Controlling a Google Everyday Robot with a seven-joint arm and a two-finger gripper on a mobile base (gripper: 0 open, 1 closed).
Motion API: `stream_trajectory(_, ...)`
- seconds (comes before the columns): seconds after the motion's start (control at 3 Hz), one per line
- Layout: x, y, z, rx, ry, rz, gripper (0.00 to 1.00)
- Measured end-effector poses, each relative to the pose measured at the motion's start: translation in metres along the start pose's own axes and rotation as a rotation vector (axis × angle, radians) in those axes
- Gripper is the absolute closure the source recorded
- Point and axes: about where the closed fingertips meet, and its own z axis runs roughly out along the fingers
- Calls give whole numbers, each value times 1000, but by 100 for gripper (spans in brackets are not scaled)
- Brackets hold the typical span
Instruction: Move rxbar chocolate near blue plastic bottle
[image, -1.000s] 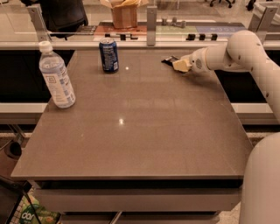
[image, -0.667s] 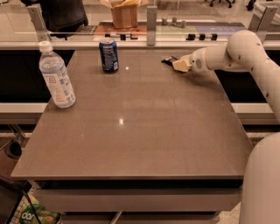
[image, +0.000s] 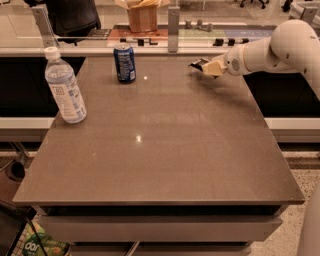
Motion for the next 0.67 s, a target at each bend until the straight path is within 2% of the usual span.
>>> stream_trajectory(0.33,-4,3,-8,-7,0,-15,100)
stream_trajectory(0.67,-9,18,-15,-52,7,-40,100)
